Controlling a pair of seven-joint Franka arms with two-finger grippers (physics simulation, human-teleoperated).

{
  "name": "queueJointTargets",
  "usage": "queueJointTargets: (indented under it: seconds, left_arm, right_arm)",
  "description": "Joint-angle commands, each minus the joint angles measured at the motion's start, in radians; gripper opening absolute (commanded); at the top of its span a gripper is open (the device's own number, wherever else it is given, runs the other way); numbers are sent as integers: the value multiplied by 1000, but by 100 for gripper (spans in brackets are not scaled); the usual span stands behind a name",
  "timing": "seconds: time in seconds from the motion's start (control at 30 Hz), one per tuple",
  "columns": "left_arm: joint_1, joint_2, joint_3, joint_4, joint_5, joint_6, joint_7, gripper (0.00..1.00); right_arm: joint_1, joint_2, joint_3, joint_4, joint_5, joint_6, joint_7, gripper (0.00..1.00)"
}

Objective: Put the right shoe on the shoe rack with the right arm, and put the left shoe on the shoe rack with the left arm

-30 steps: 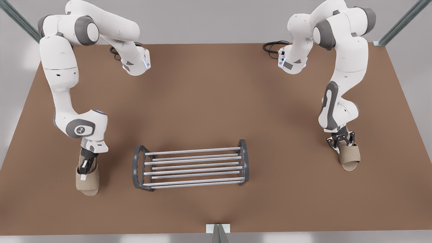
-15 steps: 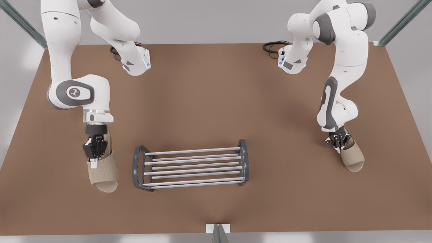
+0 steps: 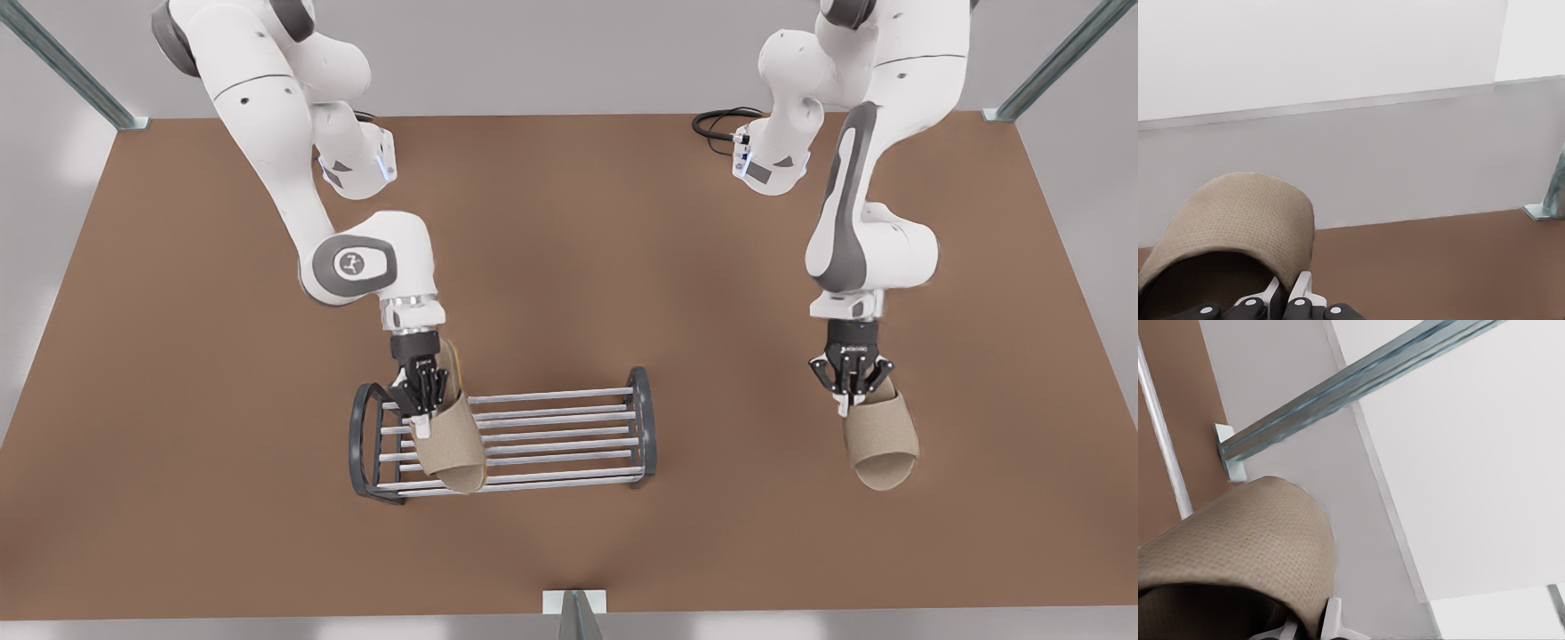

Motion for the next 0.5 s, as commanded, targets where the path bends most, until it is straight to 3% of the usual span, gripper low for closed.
queueJointTargets:
  seconds: [0.0,0.03,0.1,0.47]
  left_arm:
    - [-69,-37,-2,21,132,43,-872,21]
    - [-120,-46,-2,50,100,43,-872,21]
    - [-201,-56,-2,99,62,39,-872,21]
    - [-473,-5,-2,291,-69,29,-870,21]
  right_arm:
    - [-4,27,-19,13,-7,-83,45,21]
    - [-5,27,-31,8,-10,-80,45,22]
    - [-13,26,-33,-9,-14,-68,49,100]
    - [-10,9,-31,-71,-17,-63,55,100]
